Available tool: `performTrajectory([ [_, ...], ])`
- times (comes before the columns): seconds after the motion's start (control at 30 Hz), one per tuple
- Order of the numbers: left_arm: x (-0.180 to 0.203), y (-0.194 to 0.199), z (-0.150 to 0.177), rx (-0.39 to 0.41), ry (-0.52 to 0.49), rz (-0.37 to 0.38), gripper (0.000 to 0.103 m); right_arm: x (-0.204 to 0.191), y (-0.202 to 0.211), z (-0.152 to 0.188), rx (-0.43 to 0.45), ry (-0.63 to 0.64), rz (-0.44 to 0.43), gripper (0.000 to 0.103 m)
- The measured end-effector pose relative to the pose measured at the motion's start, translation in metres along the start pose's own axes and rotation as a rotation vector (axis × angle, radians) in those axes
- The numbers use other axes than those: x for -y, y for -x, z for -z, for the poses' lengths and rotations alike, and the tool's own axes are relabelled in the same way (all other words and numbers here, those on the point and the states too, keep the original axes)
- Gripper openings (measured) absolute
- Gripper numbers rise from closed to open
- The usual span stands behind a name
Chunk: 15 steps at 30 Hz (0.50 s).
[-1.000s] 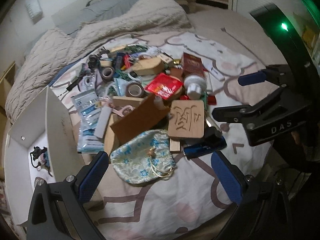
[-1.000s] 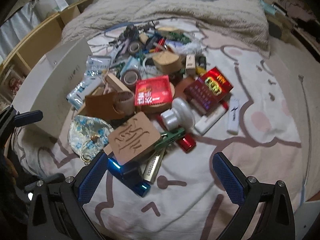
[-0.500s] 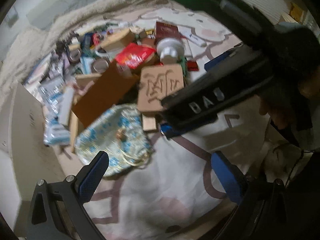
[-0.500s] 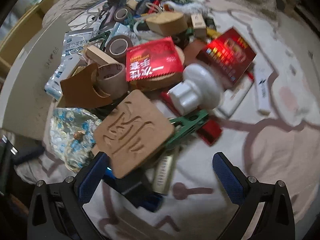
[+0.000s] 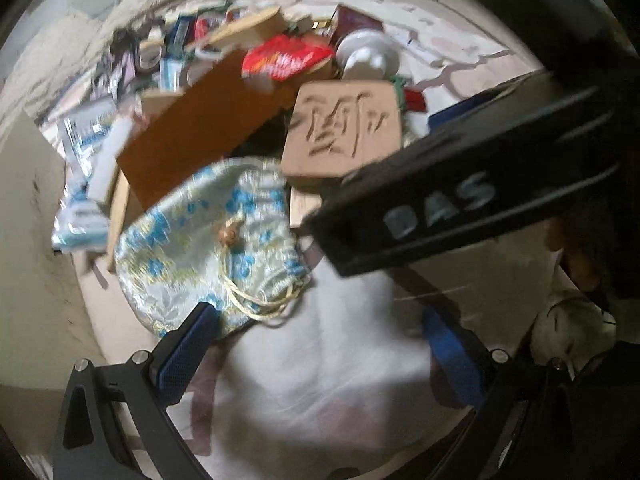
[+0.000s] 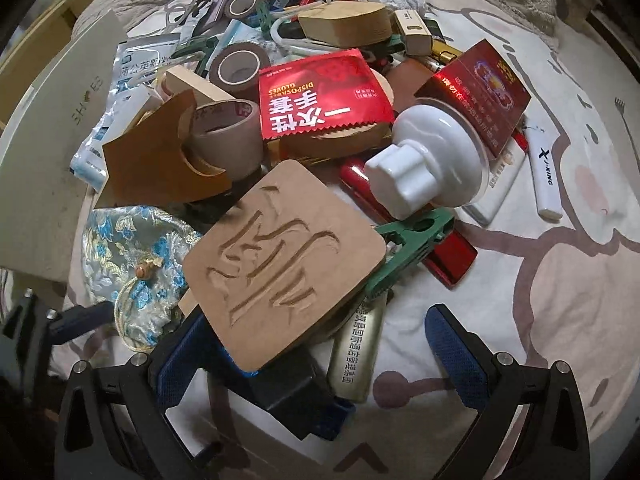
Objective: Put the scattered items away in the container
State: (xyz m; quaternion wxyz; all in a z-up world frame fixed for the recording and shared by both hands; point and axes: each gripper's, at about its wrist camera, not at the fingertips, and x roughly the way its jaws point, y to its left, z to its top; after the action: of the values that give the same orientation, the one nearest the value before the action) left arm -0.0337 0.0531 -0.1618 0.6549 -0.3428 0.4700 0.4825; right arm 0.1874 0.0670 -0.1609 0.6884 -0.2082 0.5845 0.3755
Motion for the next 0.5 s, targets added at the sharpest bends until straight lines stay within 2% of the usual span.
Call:
performTrajectory([
  [0.23,-0.004,-0.006,0.004,0.0,0.027,0.023,0.103,0.001,0.001,0.008,0.03,-0.004,0.014,0.103],
  [0.4,-0.005,-0.004,0.006,-0.056,0.023,0.032,0.103,0.002,0.003,0.015,0.052,0.01,0.026,0.103],
  [0.5,-0.011,0.002,0.01,-0.08,0.043,0.059,0.103,-0.002,-0.002,0.017,0.006,0.089,0.058,0.103],
])
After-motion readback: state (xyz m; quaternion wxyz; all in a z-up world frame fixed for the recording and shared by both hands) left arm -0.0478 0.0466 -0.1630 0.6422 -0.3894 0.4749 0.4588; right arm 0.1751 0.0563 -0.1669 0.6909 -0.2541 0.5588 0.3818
